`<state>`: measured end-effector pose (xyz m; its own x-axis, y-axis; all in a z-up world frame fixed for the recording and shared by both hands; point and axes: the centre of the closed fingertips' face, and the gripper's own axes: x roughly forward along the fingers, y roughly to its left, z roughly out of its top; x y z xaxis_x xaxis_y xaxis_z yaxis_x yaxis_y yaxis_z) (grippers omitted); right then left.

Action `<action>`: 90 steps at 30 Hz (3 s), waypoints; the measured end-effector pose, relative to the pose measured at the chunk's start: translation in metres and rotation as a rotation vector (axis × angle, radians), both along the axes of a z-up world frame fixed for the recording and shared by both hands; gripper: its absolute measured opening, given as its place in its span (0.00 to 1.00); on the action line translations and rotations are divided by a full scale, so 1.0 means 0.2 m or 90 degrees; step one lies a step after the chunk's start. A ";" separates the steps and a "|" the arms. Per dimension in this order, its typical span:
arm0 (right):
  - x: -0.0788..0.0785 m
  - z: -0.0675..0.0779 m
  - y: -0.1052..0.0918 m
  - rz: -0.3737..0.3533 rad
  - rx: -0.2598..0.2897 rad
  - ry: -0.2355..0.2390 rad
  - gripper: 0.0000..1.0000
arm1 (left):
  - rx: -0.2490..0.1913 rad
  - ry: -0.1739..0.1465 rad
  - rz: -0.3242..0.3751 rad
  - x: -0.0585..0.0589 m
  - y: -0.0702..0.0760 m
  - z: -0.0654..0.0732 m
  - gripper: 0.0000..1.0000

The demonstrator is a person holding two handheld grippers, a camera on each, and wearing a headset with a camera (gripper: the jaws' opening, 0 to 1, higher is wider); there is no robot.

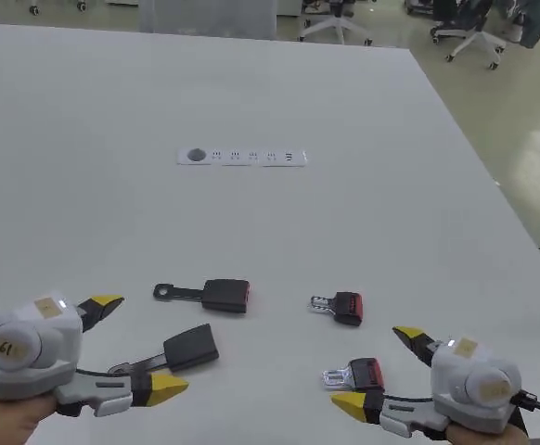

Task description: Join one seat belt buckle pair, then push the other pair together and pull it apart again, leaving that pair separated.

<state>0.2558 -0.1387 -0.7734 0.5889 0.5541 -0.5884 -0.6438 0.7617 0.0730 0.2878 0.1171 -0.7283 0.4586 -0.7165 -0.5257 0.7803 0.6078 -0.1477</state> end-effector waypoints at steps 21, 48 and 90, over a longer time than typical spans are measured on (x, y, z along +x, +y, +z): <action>0.01 -0.08 0.03 0.089 -0.016 0.041 0.88 | 0.050 0.013 -0.062 0.02 -0.06 -0.14 0.99; -0.02 -0.25 -0.05 0.261 -0.107 0.114 0.75 | 0.114 0.044 -0.129 0.06 -0.09 -0.35 0.90; -0.04 -0.35 -0.10 0.440 -0.196 0.110 0.36 | 0.301 0.008 -0.426 0.01 -0.12 -0.57 0.33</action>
<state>0.2476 -0.1585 -0.8428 0.0548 0.5582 -0.8279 -0.9789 0.1936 0.0657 0.2895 0.0924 -0.8414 0.0050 -0.5381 -0.8429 0.9999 0.0143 -0.0032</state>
